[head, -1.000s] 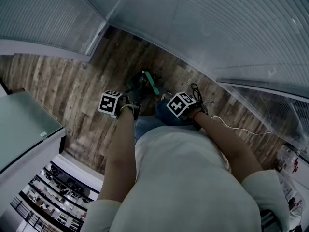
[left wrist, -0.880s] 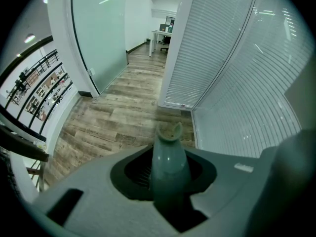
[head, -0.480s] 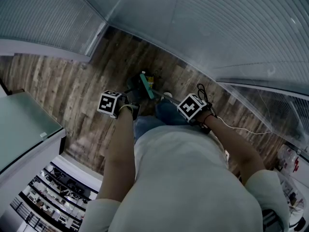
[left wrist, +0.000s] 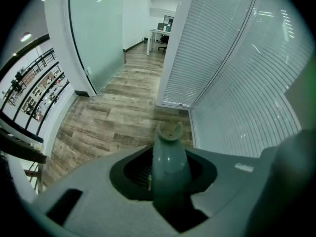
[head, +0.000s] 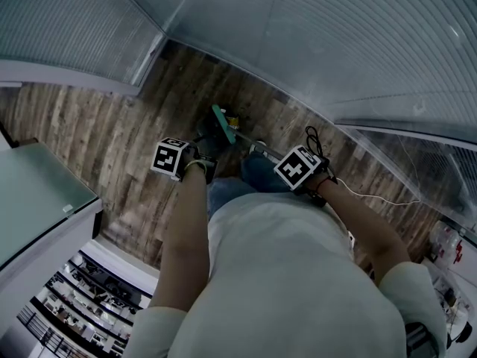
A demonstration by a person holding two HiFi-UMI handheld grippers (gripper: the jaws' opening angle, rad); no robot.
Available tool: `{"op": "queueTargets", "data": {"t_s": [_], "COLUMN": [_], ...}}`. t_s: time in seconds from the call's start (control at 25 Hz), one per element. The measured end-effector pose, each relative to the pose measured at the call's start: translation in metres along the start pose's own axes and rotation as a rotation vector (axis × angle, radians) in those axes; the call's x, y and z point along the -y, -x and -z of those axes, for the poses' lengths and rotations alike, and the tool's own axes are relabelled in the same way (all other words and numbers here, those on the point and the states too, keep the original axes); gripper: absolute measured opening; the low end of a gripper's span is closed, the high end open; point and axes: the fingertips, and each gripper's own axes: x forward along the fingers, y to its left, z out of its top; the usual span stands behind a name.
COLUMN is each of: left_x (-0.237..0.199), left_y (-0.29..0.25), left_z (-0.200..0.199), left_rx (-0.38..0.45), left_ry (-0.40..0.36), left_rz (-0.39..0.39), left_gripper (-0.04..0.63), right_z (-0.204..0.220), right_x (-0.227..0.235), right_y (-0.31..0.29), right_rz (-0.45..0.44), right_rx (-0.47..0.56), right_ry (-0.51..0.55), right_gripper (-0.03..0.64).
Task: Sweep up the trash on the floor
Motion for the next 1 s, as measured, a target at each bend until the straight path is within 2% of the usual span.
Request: {"op": "queueTargets", "data": {"t_s": [0.32, 0.56, 0.76, 1.0], "left_x": [-0.002, 0.001, 0.003, 0.005], "left_y": [0.0, -0.001, -0.003, -0.004], "left_z": [0.0, -0.001, 0.0, -0.002], "left_rx": [-0.008, -0.015, -0.02, -0.023], "left_ry": [0.001, -0.001, 0.002, 0.011], "left_rz": [0.009, 0.019, 0.029, 0.043], "left_gripper": [0.118, 0.121, 0.126, 0.135], "right_z": [-0.019, -0.024, -0.018, -0.013], "right_x": [0.004, 0.007, 0.014, 0.027], "right_y": [-0.018, -0.028, -0.029, -0.03], "right_rz": [0.074, 0.093, 0.085, 0.085], "right_rx": [-0.03, -0.061, -0.038, -0.028], "right_ry": [0.034, 0.056, 0.007, -0.113], "right_gripper": [0.098, 0.098, 0.098, 0.098]}}
